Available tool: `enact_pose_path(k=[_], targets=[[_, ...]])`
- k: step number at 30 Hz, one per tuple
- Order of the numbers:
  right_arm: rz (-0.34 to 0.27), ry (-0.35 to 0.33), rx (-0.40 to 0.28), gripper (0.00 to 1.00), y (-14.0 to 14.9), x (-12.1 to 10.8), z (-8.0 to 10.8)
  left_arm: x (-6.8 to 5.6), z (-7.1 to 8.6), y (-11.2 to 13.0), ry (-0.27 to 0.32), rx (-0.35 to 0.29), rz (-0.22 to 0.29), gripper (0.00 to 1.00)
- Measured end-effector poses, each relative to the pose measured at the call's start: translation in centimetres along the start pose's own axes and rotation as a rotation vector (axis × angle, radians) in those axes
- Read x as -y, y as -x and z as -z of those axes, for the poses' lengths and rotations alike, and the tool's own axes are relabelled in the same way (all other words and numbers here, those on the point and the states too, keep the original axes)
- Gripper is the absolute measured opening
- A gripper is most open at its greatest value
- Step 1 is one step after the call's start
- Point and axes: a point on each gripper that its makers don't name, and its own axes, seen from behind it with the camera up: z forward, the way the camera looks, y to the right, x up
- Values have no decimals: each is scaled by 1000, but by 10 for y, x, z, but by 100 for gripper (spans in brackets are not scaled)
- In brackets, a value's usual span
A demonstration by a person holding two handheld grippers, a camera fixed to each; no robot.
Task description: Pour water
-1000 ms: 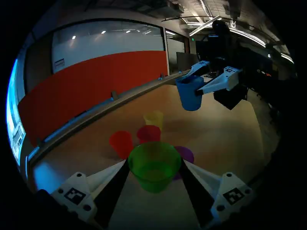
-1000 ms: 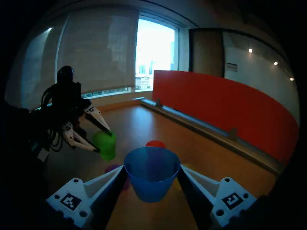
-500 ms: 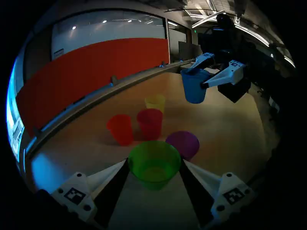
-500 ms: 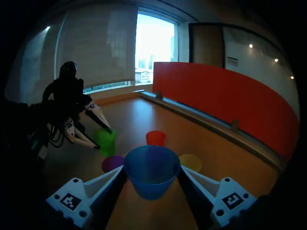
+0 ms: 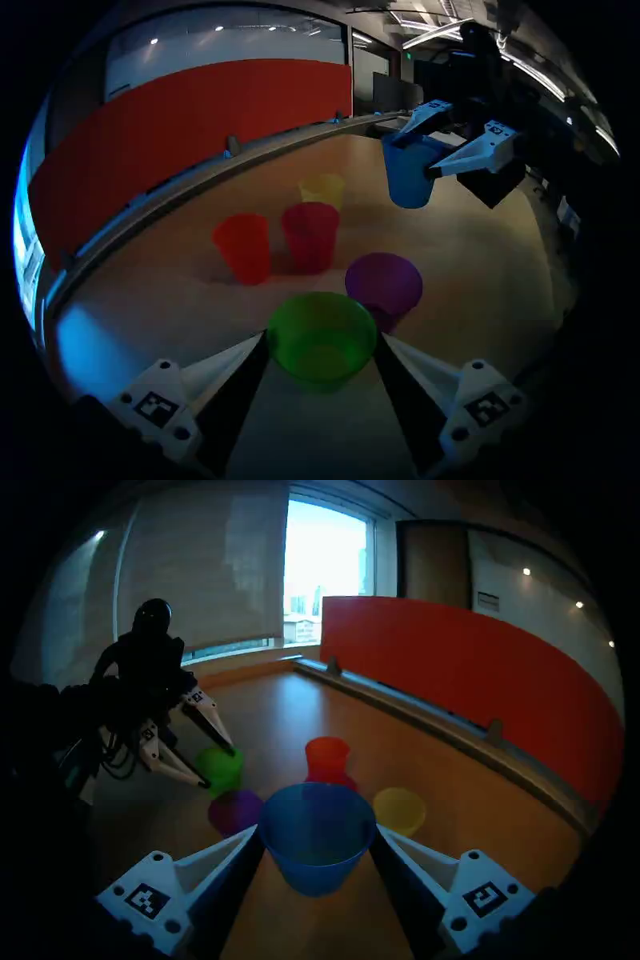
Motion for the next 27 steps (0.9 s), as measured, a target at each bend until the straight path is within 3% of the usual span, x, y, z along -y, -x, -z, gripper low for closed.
enact_pose_path(k=[17, 27], targets=[[4, 2, 30, 92, 12, 0, -7, -1, -11, 14, 11, 8, 14, 89], [4, 11, 46, 92, 20, -2, -12, 0, -7, 19, 20, 4, 28, 89]])
